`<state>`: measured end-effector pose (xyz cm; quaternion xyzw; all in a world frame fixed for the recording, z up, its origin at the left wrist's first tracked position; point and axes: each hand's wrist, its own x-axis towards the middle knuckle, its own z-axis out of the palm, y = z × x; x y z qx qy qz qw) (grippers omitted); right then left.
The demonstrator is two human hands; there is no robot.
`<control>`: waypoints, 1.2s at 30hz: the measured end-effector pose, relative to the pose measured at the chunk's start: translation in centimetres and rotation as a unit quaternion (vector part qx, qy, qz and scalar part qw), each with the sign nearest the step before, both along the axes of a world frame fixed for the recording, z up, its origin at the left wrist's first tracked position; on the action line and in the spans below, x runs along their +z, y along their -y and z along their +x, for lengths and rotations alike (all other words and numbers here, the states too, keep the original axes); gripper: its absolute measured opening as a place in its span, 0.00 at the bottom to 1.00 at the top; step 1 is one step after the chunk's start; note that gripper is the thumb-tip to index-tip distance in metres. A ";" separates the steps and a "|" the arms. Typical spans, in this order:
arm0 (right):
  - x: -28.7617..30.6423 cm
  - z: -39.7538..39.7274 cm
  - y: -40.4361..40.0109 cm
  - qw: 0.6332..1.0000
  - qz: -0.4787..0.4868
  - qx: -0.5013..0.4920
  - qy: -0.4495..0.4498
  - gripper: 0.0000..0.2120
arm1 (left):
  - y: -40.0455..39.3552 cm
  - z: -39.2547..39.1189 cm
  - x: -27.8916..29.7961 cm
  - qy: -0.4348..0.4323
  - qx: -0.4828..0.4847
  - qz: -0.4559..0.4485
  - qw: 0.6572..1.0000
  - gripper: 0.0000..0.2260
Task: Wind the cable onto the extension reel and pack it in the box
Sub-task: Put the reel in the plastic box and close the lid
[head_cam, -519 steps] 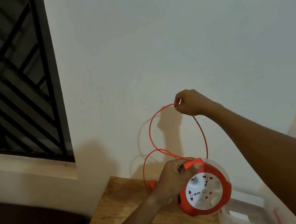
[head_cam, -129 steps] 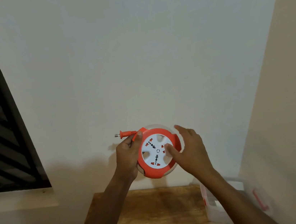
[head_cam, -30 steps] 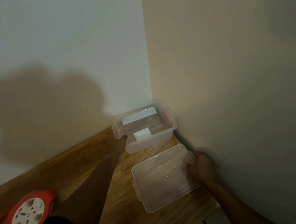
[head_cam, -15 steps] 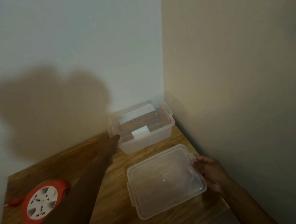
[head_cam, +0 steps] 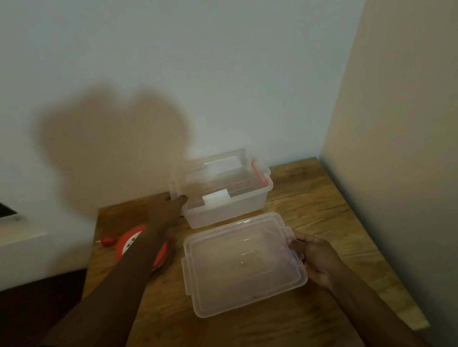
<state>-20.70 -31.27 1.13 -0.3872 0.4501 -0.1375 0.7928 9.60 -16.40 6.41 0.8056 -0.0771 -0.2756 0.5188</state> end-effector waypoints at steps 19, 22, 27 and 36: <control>-3.1 0.9 -5.4 0.996 -0.040 -0.050 -0.057 0.12 | -4.1 0.9 -3.9 0.011 -0.015 0.010 1.000 0.16; -3.2 1.1 -5.6 0.995 -0.051 -0.060 -0.068 0.12 | -4.2 0.4 -4.2 0.011 -0.013 -0.002 1.000 0.17; -3.6 1.2 -6.0 0.985 -0.130 -0.047 -0.098 0.11 | -4.3 0.1 -4.3 -0.012 0.001 -0.022 1.000 0.17; -4.9 2.3 -5.8 0.913 -0.340 0.015 -0.225 0.09 | -5.0 -0.3 -4.6 -0.063 0.018 -0.048 0.997 0.20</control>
